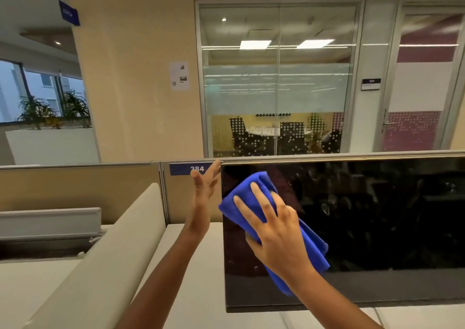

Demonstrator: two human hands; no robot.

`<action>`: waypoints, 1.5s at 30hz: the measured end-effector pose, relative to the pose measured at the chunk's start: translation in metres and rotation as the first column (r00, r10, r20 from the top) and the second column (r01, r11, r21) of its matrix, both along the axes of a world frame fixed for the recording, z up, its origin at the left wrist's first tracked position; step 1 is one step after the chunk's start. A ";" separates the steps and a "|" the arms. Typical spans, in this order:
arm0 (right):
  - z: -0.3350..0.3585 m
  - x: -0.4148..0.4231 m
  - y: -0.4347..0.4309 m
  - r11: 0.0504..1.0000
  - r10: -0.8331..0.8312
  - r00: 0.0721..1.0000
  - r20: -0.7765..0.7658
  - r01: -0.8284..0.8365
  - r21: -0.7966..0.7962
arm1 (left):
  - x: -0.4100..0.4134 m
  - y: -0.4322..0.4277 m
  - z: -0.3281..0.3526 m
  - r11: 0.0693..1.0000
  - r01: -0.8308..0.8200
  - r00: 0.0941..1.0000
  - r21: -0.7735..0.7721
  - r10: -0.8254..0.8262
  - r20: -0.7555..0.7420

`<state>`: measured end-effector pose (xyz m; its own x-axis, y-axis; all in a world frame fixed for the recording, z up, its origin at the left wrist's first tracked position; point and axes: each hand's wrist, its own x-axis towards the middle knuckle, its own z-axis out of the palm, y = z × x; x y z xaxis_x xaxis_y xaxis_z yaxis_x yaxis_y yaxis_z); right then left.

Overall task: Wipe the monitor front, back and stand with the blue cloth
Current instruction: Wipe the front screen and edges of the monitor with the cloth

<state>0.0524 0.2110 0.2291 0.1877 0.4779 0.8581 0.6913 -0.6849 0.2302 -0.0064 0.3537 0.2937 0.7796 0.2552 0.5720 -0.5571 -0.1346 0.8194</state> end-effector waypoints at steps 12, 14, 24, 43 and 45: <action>0.041 0.004 0.022 0.995 -0.016 1.000 0.010 0.015 0.099 | -0.002 -0.005 -0.003 0.988 -0.046 0.999 -0.148 0.041 -0.035; 0.022 0.002 0.021 1.000 0.022 0.999 0.048 -0.023 0.008 | -0.005 -0.002 -0.003 0.992 -0.049 0.997 -0.113 0.042 -0.061; 0.048 0.016 -0.014 0.985 -0.071 0.997 -0.029 0.075 0.152 | -0.020 -0.006 -0.001 0.994 -0.071 0.993 -0.084 0.062 -0.100; 0.031 0.015 0.000 0.999 -0.030 0.998 0.062 0.030 -0.009 | -0.031 -0.009 -0.031 0.978 -0.141 0.971 -0.152 0.107 -0.213; 0.011 0.011 0.005 0.993 0.023 0.994 0.106 -0.011 -0.116 | -0.031 -0.010 -0.031 0.977 -0.153 0.967 -0.148 0.117 -0.227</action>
